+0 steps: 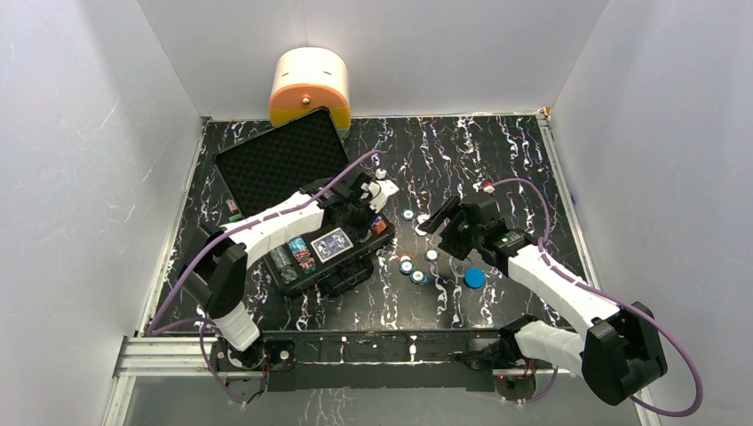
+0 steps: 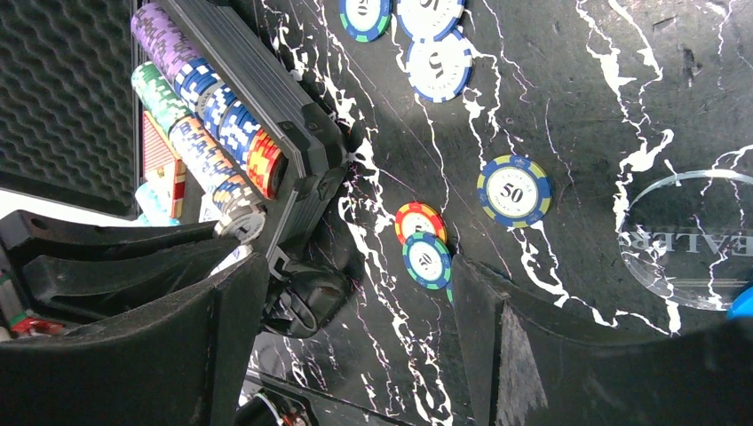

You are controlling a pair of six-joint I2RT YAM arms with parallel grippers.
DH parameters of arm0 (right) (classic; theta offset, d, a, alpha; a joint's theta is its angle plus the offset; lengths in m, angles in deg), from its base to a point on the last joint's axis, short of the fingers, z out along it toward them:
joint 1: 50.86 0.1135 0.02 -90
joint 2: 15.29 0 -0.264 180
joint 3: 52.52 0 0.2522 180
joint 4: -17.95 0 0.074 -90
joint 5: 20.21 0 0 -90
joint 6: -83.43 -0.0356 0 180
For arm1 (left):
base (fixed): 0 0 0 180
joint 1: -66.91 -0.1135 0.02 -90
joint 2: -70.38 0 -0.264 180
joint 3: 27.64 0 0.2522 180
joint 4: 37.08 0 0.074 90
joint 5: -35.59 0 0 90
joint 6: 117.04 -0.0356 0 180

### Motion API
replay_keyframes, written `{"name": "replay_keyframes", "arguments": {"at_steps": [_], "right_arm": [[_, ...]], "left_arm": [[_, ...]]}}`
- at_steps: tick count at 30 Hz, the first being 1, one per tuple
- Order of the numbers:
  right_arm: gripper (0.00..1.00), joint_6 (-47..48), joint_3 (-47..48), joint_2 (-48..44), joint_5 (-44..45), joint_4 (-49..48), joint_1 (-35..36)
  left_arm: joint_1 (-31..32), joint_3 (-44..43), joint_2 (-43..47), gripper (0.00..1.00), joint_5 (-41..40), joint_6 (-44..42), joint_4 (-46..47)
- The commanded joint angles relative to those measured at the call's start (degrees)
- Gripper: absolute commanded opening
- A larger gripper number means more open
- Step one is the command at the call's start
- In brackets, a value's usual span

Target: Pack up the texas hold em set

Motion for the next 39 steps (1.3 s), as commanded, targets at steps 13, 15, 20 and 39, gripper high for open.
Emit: {"name": "replay_keyframes", "arguments": {"at_steps": [13, 15, 20, 39], "right_arm": [[0.82, -0.5, -1.4, 0.1, -0.9, -3.3, -1.0], [0.82, -0.4, -1.4, 0.0, -0.9, -3.3, -1.0], [0.82, 0.0, -1.2, 0.1, -0.8, -3.3, -1.0], [0.79, 26.9, 19.1, 24.4, 6.1, 9.0, -1.0]], "left_arm": [[4.1, -4.5, -2.6, 0.25, -12.6, -5.4, -4.6], [4.1, -4.9, -1.4, 0.32, -12.0, -5.0, -4.8], [4.1, -5.8, 2.3, 0.35, -9.6, -4.1, -4.8], [4.0, 10.4, 21.9, 0.98, -13.1, 41.2, 9.7]]}}
